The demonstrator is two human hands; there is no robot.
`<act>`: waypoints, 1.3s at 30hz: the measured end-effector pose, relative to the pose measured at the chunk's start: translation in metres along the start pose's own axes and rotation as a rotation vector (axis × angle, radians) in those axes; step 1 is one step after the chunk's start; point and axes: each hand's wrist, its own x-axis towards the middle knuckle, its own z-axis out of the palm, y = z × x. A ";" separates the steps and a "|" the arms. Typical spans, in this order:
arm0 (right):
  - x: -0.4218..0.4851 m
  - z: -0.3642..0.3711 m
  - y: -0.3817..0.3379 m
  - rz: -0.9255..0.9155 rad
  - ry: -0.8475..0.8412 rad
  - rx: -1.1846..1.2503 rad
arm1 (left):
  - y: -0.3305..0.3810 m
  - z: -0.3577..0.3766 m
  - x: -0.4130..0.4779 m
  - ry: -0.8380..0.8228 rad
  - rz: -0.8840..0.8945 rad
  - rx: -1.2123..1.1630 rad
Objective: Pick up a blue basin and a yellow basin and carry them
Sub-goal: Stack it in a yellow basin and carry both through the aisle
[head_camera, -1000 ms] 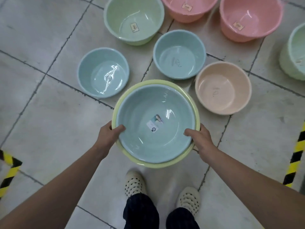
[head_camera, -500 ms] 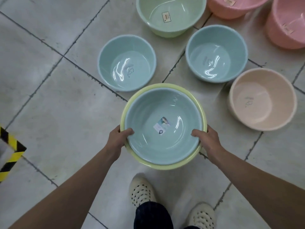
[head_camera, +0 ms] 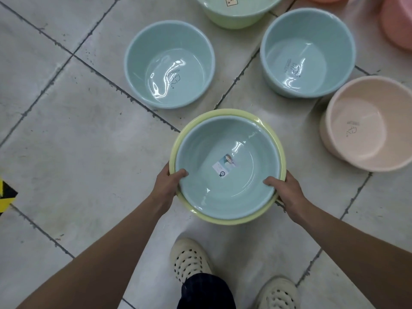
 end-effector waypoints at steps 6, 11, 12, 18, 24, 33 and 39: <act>0.016 0.004 0.022 -0.023 0.022 0.067 | -0.018 0.003 0.008 0.001 0.001 -0.022; 0.027 0.012 0.020 -0.009 0.070 0.165 | -0.009 0.007 0.009 0.008 -0.036 -0.040; 0.027 0.012 0.018 -0.001 0.090 0.179 | -0.005 0.007 0.008 -0.003 -0.050 -0.026; -0.002 0.002 -0.025 -0.020 0.058 0.137 | 0.016 -0.005 -0.024 -0.027 -0.128 -0.027; -0.078 -0.004 -0.102 -0.096 -0.014 0.023 | 0.077 -0.032 -0.102 0.008 -0.109 -0.096; -0.177 0.007 -0.223 0.000 -0.085 0.029 | 0.207 -0.077 -0.200 0.040 -0.084 -0.098; -0.192 0.021 -0.291 -0.029 -0.110 -0.014 | 0.271 -0.091 -0.211 0.057 -0.062 -0.075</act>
